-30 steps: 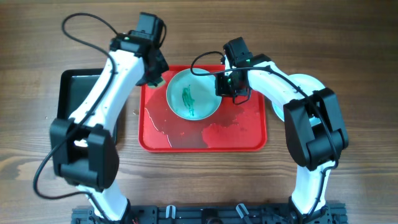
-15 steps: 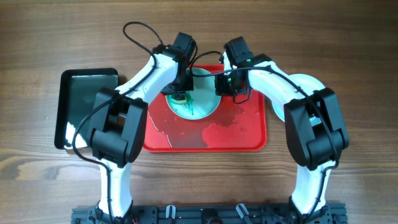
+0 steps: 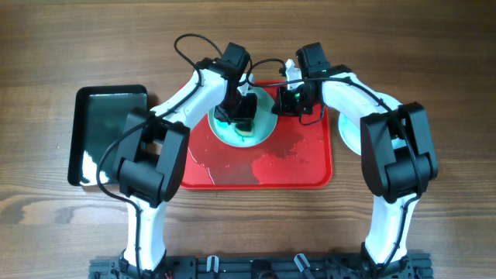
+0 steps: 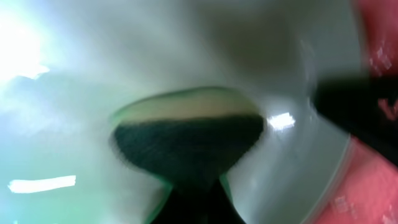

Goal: Clean dirty plates on tray and stack at the side
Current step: 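Scrub the remaining small plate with the sponge in the left gripper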

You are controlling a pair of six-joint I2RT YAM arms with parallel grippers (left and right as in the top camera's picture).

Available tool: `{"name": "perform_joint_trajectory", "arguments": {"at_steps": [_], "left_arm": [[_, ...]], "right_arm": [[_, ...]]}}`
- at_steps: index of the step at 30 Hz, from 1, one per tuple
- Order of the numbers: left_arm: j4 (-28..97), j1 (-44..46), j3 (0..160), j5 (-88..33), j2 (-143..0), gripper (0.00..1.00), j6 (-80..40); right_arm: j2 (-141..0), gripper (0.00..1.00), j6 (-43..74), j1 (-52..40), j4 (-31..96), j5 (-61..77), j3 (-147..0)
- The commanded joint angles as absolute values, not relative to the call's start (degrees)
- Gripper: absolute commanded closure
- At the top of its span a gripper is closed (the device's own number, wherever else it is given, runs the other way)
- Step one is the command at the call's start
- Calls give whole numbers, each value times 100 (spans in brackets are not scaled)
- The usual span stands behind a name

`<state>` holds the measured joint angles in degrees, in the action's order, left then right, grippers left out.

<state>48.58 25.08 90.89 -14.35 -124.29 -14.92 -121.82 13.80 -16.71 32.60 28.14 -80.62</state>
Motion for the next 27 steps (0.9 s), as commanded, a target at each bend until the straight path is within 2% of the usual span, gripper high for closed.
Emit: {"name": "perform_joint_trajectory", "arguments": {"at_steps": [1,3,6,13,15,20,23,27], "left_arm": [[4735,2547,9054,1839,-12602,96,-3441],[4733,2545,9054,2733,-12602,96,-3741],[4904,2561,9054,2443,-12602,96,-3758],[5701,2567,9054,-2523,-12602,96,-650],[5706,2567,9054,-2998,-12602,96,-425],[4611,2567,9054,-2803,-12602,96,-908],[3962,2567,9054,-1588,-12602,96,-1758],[3811,2565,9054,856,-12602,96,-2648]], "right_arm": [[-12387,96,1369,-1747,3262,3092,-8009],[-12387,96,1365,-1747,3262,3092,-8009],[-12387,96,1372,-1747,3262,3092,-8009],[-12387,96,1369,-1747,3256,3089,-8009],[-12387,96,1372,-1747,3256,3092,-8009],[-12387,96,1369,-1750,3260,3092,-8009],[-12387,96,1372,-1750,3267,3092,-8009],[-12387,96,1372,-1750,3269,3089,-8009]]}}
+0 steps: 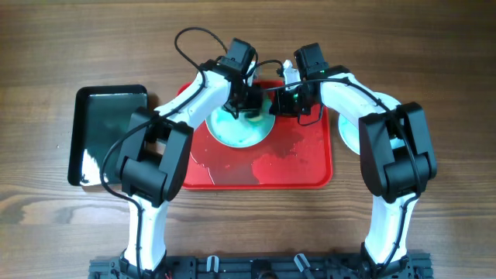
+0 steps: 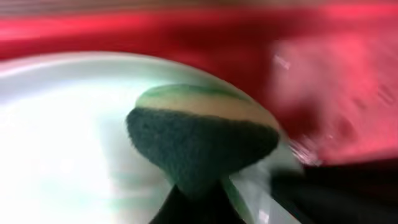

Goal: Clean dirty plates on tray and stack at the side
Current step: 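Scrub the remaining small plate with the sponge in the left gripper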

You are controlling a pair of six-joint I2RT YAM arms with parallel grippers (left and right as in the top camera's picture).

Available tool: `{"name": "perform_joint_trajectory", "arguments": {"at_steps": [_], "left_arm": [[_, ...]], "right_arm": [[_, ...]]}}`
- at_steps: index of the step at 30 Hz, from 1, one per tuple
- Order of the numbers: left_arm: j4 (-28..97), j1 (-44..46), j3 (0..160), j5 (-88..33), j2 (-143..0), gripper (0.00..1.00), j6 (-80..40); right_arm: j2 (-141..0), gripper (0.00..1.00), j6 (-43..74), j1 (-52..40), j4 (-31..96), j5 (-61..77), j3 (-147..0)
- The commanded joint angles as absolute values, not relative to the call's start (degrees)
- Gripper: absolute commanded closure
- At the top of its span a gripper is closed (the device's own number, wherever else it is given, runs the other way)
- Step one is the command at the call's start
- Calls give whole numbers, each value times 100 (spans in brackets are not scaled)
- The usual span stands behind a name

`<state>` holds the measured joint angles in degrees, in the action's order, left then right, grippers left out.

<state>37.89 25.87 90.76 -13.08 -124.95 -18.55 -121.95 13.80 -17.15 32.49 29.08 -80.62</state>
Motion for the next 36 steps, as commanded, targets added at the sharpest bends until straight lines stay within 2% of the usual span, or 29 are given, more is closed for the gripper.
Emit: {"name": "perform_joint_trajectory", "arguments": {"at_steps": [1,4,7,9,12,15,16,20,23,26,29,30,33,35,36], "left_arm": [[4012,2565,9054,1636,-12602,96,-2941],[4685,2565,9054,2477,-12602,96,-3264],[5424,2567,9054,2097,-12602,96,-3221],[5916,2567,9054,1227,-12602,96,-2827],[6563,2567,9054,-827,-12602,96,-1835],[6368,2567,9054,-2480,-12602,96,-888],[6226,2567,9054,-2512,-12602,96,-902],[5231,2565,9054,-2504,-12602,96,-996],[4248,2561,9054,-2182,-12602,96,-1555],[3944,2561,9054,-749,-12602,96,-2283],[4438,2561,9054,2272,-12602,96,-3503],[4665,2561,9056,2781,-12602,96,-3717],[5269,2563,9054,2676,-12602,96,-3820],[5634,2576,9054,1896,-12602,96,-3599],[5826,2578,9056,1140,-12602,96,-3240]], "right_arm": [[-12387,96,1369,-1750,3269,3092,-8009],[-12387,96,1369,-1750,3269,3089,-8009],[-12387,96,1372,-1750,3267,3087,-8009],[-12387,96,1372,-1750,3269,3089,-8009],[-12387,96,1372,-1750,3267,3089,-8009],[-12387,96,1369,-1750,3277,3092,-8009],[-12387,96,1372,-1750,3282,3092,-8009],[-12387,96,1372,-1750,3284,3092,-8009],[-12387,96,1369,-1750,3293,3092,-8009],[-12387,96,1369,-1750,3304,3089,-8009],[-12387,96,1372,-1750,3297,3087,-8009],[-12387,96,1378,-1750,3297,3048,-8009],[-12387,96,1376,-1750,3284,3048,-8009],[-12387,96,1378,-1750,3284,3048,-8009],[-12387,96,1378,-1750,3284,3048,-8009]]}}
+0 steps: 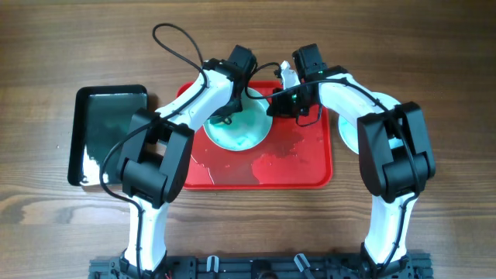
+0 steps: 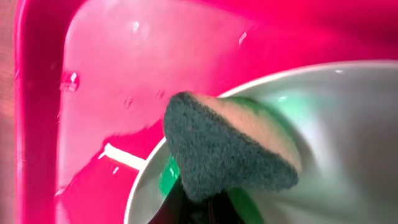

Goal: Clean dirty plates on tray and stack at the side
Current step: 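Scrub the remaining small plate with the sponge in the left gripper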

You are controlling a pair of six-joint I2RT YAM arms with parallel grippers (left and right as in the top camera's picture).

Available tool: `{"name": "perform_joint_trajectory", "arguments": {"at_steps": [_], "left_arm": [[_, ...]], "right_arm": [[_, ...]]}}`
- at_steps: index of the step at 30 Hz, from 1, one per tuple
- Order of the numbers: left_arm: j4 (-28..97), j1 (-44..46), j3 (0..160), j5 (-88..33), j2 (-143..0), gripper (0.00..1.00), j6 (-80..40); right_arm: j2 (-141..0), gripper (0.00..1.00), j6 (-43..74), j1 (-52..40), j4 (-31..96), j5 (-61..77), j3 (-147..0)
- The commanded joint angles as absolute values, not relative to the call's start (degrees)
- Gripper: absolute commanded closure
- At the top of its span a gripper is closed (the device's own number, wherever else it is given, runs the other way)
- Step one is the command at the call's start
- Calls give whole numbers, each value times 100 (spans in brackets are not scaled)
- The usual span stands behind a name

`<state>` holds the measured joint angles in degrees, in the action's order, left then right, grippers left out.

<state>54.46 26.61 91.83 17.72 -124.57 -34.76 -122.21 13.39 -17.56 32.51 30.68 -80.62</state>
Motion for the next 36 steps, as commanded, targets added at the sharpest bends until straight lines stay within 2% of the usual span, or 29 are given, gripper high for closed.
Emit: {"name": "perform_joint_trajectory", "arguments": {"at_steps": [1,4,6,12,14,17,20,22,24,26,29,30,32,34,36], "left_arm": [[5959,2578,9056,390,-12602,96,-2958],[6069,2578,9056,-2303,-12602,96,-1828],[6001,2578,9056,-3315,-12602,96,-1393],[4814,2536,9054,-3527,-12602,96,-1441],[4219,2484,9056,-3011,-12602,96,-1852],[3894,2408,9056,-1245,-12602,96,-2674],[4123,2298,9056,845,-12602,96,-3256],[4560,2224,9056,1806,-12602,96,-3548],[5013,2176,9056,2265,-12602,96,-3765],[5581,2158,9056,2200,-12602,96,-3817],[6388,2180,9056,624,-12602,96,-3072],[6589,2180,9054,-790,-12602,96,-2171],[6670,2180,9054,-2353,-12602,96,-1223],[6582,2178,9054,-3326,-12602,96,-650],[6167,2178,9054,-3514,-12602,96,-655]], "right_arm": [[-12387,96,1376,-1750,3284,3048,-8009],[-12387,96,1413,-1750,3282,3048,-8009],[-12387,96,1411,-1750,3284,3050,-8009],[-12387,96,1411,-1750,3288,3050,-8009],[-12387,96,1411,-1750,3291,3050,-8009],[-12387,96,1411,-1750,3304,3050,-8009],[-12387,96,1409,-1750,3304,3050,-8009],[-12387,96,1409,-1750,3304,3050,-8009],[-12387,96,1409,-1750,3301,3048,-8009],[-12387,96,1411,-1750,3301,3050,-8009],[-12387,96,1409,-1750,3301,3050,-8009],[-12387,96,1413,-1750,3299,3050,-8009],[-12387,96,1413,-1750,3293,3050,-8009],[-12387,96,1413,-1750,3295,3050,-8009],[-12387,96,1413,-1750,3299,3050,-8009]]}}
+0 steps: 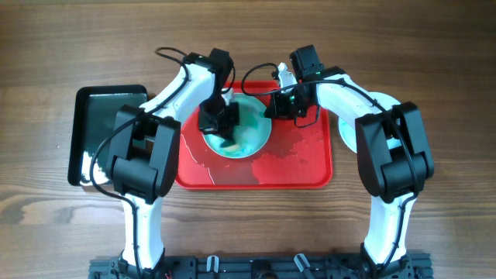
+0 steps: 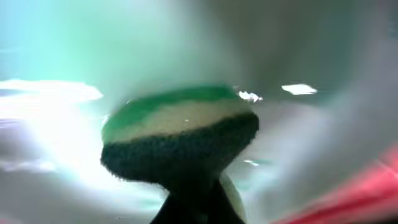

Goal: Clean dirty plates on tray and stack at the side
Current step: 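Scrub the remaining small plate with the sponge in the left gripper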

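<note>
A pale green plate (image 1: 249, 138) lies on the red tray (image 1: 294, 167). My left gripper (image 1: 219, 124) is over the plate's left part, shut on a sponge (image 2: 180, 134) with green, yellow and dark scouring layers. The sponge presses on the wet plate surface (image 2: 323, 56). In the left wrist view the left gripper (image 2: 193, 202) shows only as dark fingers under the sponge. My right gripper (image 1: 279, 105) sits at the plate's far right rim and appears shut on that rim. White plates (image 1: 349, 138) lie on the table right of the tray, partly hidden by the right arm.
A black tray (image 1: 108, 124) holding water lies on the table left of the red tray. The red tray's front half is wet with puddles (image 1: 271, 163). Both arms cross over the tray's far side, with cables looping above them.
My left gripper has moved with the sponge from the plate's far left rim to the inside of its left part, nearer the front. The right gripper stays at the right rim.
The sponge was first pressed on the plate's middle. Then it was at the far rim, close to the right gripper, then at the far left rim over the tray. Now it is on the left inside of the plate. The right gripper kept its place throughout.
</note>
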You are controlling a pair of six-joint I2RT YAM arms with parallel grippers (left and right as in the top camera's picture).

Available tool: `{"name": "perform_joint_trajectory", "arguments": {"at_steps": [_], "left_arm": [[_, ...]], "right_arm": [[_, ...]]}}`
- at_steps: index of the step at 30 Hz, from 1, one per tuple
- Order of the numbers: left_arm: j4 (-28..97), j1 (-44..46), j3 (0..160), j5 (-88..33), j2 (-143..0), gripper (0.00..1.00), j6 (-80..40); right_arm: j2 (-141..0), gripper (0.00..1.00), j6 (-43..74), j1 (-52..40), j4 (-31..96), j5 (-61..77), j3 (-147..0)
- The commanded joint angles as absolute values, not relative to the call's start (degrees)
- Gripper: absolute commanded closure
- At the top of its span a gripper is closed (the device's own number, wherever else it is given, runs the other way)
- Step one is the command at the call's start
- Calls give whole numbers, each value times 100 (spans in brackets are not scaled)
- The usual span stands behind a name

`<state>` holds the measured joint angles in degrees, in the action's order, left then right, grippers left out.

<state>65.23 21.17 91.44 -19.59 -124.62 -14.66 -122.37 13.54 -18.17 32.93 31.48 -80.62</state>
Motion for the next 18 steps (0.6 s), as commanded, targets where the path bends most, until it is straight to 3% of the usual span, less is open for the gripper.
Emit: {"name": "perform_joint_trajectory", "arguments": {"at_steps": [1,5,8,9,11,18], "left_arm": [[5754,2178,9056,-3514,-12602,96,-690],[4340,2174,9056,-3330,-12602,96,-1251],[3767,2174,9054,-1741,-12602,96,-2182],[3824,2171,9056,-709,-12602,96,-2574],[3966,2134,9087,73,-12595,96,-2757],[5367,1511,10516,307,-12261,96,-2766]], "right_arm": [[-12387,96,1413,-1750,3299,3050,-8009],[-12387,96,1413,-1750,3304,3050,-8009],[-12387,96,1411,-1750,3304,3050,-8009],[-12387,96,1413,-1750,3304,3050,-8009],[-12387,96,1409,-1750,3308,3050,-8009],[-12387,96,1409,-1750,3301,3050,-8009]]}}
